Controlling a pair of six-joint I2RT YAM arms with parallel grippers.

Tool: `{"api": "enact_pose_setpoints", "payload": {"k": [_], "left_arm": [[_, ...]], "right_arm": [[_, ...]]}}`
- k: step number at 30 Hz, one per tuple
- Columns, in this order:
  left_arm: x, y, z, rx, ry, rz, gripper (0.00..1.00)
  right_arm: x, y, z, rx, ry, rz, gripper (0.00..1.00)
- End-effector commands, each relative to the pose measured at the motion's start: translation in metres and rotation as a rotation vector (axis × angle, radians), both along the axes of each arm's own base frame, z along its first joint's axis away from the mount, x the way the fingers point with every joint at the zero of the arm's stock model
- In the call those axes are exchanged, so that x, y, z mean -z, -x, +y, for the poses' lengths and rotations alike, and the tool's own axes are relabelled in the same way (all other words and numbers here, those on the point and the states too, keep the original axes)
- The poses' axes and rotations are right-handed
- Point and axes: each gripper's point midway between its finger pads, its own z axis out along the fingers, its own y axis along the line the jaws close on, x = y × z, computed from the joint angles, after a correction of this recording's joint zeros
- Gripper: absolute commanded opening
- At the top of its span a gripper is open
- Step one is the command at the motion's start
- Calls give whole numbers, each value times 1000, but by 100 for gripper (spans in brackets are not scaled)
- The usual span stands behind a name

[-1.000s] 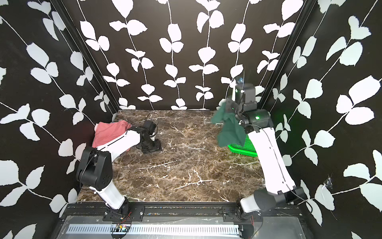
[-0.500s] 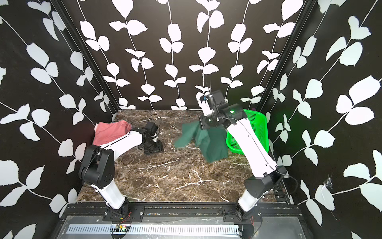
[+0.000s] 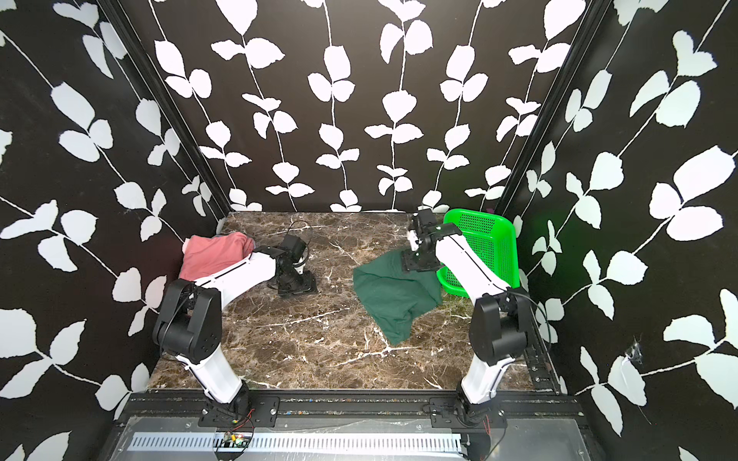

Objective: Fold and stack t-shirts
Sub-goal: Place the T-shirt at the center of the board, then move the bin to the corner of the board.

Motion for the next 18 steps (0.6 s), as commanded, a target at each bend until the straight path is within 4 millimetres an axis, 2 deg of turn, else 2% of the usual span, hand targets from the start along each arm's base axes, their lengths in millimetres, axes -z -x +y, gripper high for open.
{"api": "enact_pose_setpoints", "payload": {"k": [1, 6, 10, 12, 15, 18], "left_arm": [[-6, 0, 0, 23, -10, -10, 72], [-16, -2, -7, 38, 22, -20, 72], [-30, -6, -9, 52, 28, -37, 71], [-38, -8, -7, 54, 17, -53, 71], [-50, -12, 4, 38, -40, -85, 71], [-57, -15, 10, 32, -72, -110, 72]], "right_arm": [[27, -15, -6, 2, 36, -17, 66], [73, -28, -34, 95, 60, 68, 60], [90, -31, -67, 153, 153, 112, 55], [87, -31, -88, 168, 263, 116, 52], [59, -35, -134, 279, 492, -6, 50], [37, -39, -160, 345, 499, -147, 50]]}}
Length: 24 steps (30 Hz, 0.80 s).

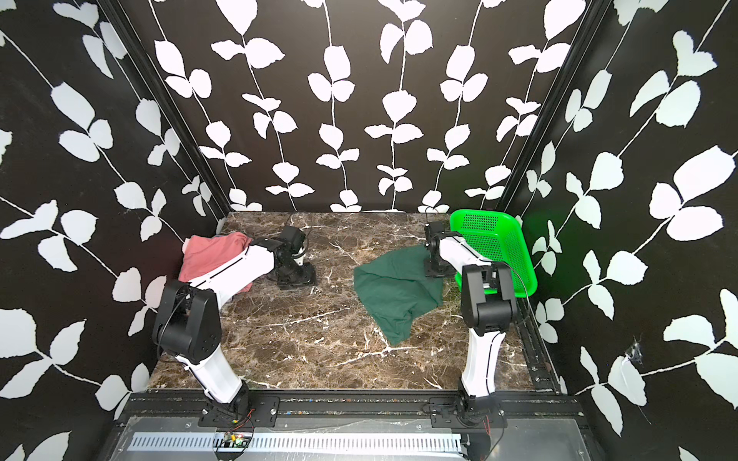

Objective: Fold and stack t-shirts
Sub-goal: Move the bin to the corner of the board.

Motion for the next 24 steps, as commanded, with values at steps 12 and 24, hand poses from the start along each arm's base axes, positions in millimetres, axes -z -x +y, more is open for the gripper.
{"api": "enact_pose_setpoints", "payload": {"k": [12, 24], "left_arm": [[-14, 9, 1, 35, 3, -7, 72], [-9, 17, 3, 23, 13, -10, 72]], "right_arm": [[-52, -22, 10, -97, -310, -113, 48], [-21, 164, 146, -299, -346, 272, 51]]}}
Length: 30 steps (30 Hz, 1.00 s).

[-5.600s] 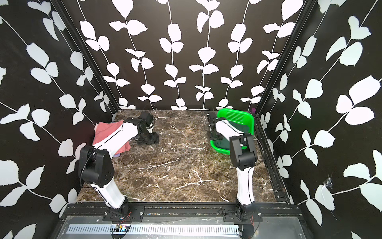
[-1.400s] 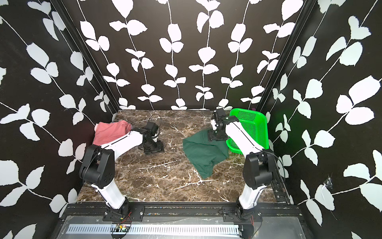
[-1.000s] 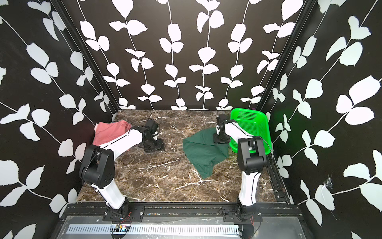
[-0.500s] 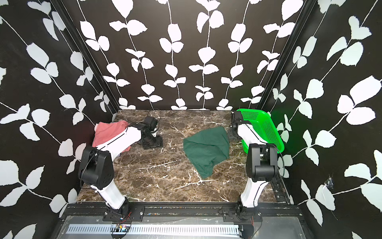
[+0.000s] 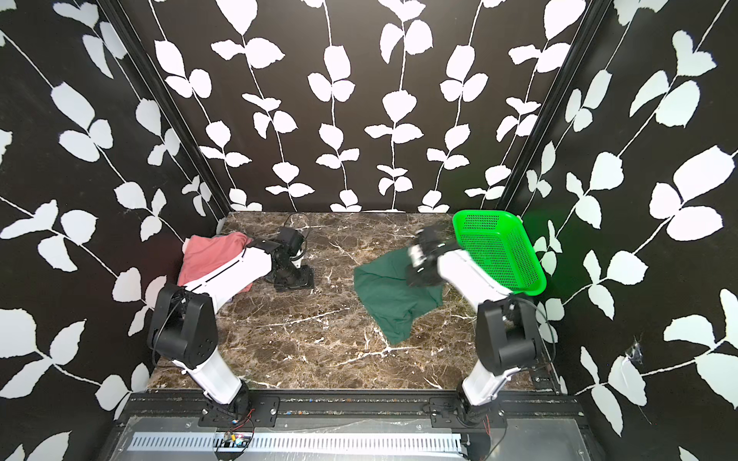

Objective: Fold and stack t-shirts
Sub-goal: Flatten out the T-shirt at the center of the board.

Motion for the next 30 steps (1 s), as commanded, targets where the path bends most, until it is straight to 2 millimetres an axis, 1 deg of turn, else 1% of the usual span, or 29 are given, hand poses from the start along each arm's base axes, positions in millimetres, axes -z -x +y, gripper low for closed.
{"api": "enact_pose_setpoints", "payload": {"k": [1, 2, 5, 9, 13, 16, 19, 22, 24, 27, 30], "left_arm": [[-12, 3, -4, 8, 36, -33, 72], [-11, 5, -5, 10, 45, -31, 72], [-4, 13, -6, 21, 60, -14, 72], [3, 29, -1, 24, 57, 10, 72], [-4, 39, 6, 0, 57, -16, 72], [-12, 45, 8, -39, 80, -39, 72], [-18, 58, 11, -94, 106, -44, 71], [-26, 79, 15, -138, 127, -39, 70], [-32, 96, 17, -145, 144, -55, 70], [-35, 121, 31, -178, 136, -56, 69], [-43, 145, 45, -212, 138, -78, 68]], "right_arm": [[29, 75, 5, -42, 104, 197, 51], [24, 85, 10, -44, 88, 175, 51], [32, 106, 14, -9, 40, 185, 51], [54, 126, 3, 14, 42, 210, 51], [78, 139, -10, -13, 83, 226, 51], [91, 142, -9, -39, 79, 238, 50], [90, 139, 0, -66, 60, 239, 48], [79, 137, 10, -104, 42, 221, 48], [75, 137, 13, -122, 31, 193, 47], [85, 140, 15, -118, 2, 172, 46], [98, 145, 16, -116, -16, 169, 45]]}}
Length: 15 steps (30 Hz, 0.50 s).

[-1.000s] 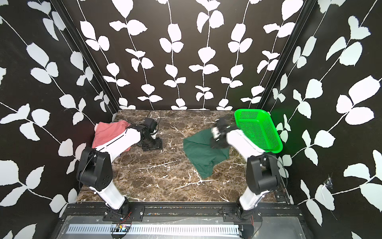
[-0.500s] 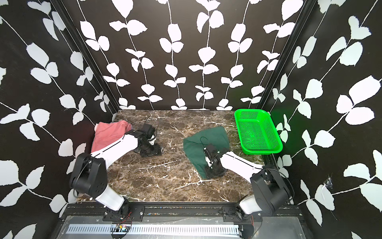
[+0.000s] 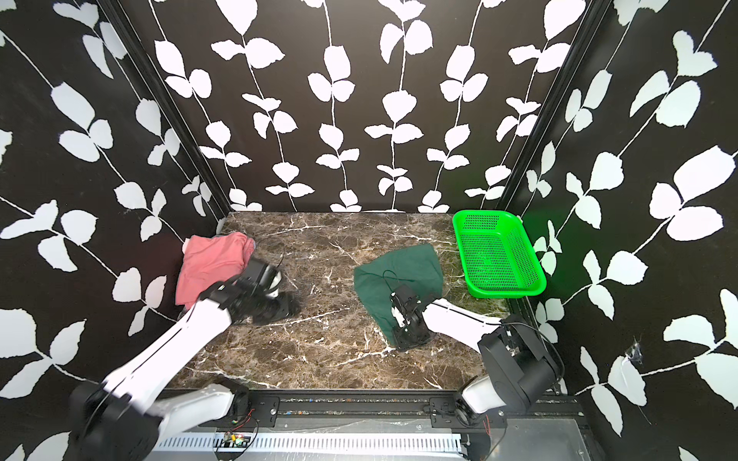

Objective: Fold and stack t-shirts
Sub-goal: Flatten out the T-shirt at the center of the board.

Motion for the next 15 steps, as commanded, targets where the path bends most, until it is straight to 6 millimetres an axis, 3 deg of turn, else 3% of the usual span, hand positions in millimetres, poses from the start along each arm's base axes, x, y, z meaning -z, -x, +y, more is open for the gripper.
{"api": "enact_pose_setpoints", "payload": {"k": [1, 6, 10, 15], "left_arm": [[0, 34, 21, -74, -18, 29, 67], [-2, 60, 36, -136, 21, -25, 64], [0, 68, 39, -135, 38, -42, 65], [2, 54, 32, -48, 3, -72, 69]], "right_arm": [[15, 3, 8, -14, -42, -23, 45], [13, -8, 9, -37, -7, -73, 43], [-9, -30, 25, -43, -40, -146, 44], [-22, -53, 42, -27, -70, -190, 65]]}}
